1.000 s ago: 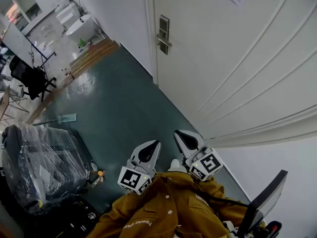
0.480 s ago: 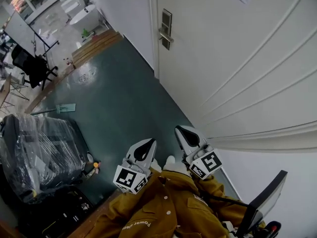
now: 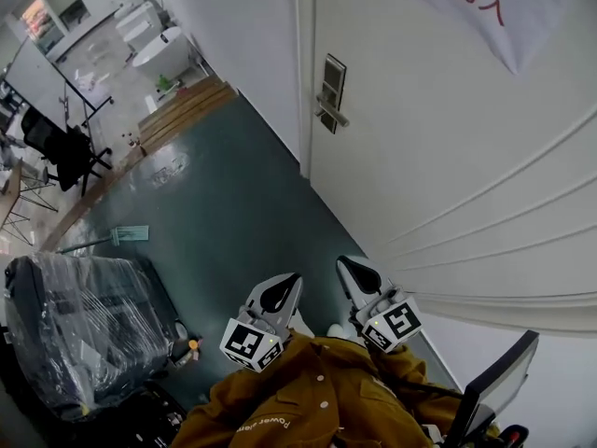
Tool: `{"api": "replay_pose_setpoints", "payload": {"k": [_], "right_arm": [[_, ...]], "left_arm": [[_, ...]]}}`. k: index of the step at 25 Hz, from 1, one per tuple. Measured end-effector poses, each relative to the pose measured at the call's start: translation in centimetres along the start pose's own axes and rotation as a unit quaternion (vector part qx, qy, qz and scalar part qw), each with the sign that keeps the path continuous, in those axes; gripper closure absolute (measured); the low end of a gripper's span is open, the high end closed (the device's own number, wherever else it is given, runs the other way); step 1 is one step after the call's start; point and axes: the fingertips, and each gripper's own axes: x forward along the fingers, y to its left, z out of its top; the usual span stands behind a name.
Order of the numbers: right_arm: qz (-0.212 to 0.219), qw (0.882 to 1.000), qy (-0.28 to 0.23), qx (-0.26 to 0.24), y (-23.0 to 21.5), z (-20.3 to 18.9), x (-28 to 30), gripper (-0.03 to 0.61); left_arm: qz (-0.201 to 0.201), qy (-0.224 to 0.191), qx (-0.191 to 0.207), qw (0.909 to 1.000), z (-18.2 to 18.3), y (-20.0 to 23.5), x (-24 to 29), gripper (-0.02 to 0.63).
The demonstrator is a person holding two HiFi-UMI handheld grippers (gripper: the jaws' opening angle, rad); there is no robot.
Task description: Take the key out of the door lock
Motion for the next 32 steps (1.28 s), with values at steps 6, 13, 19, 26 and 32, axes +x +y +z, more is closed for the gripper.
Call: {"api": "replay_pose_setpoints", "payload": {"k": [6, 13, 19, 26, 32], "right_arm": [[-0.047, 0.999, -0.015, 0.011, -3.5, 2.2, 7.7, 0.572], [-0.077, 0.997, -0.011, 0.009, -6.5, 3.7, 13.1, 0.572], [-0.079, 0.997, -0.008, -0.001, -11.1, 4.8, 16.9, 0.572], [-0.083, 0.996, -0.019, -0.015, -17.7, 7.9, 18.9, 0.572], [-0.099, 0.995, -0.015, -0.028, -21.2, 9.2, 20.2, 0.572]], "left_arm": [[-0.046, 0.005, 0.006, 0.9989, 4.3, 6.9, 3.0, 0.617], [-0.069, 0.009, -0.003, 0.9976, 6.8, 12.8, 5.8, 0.617], [-0.063, 0.008, -0.008, 0.9980, 7.8, 16.0, 10.0, 0.617], [-0.058, 0.006, -0.010, 0.9982, 9.3, 17.5, 17.0, 0.617], [-0.057, 0.004, -0.017, 0.9982, 9.9, 17.9, 21.0, 0.617]]}}
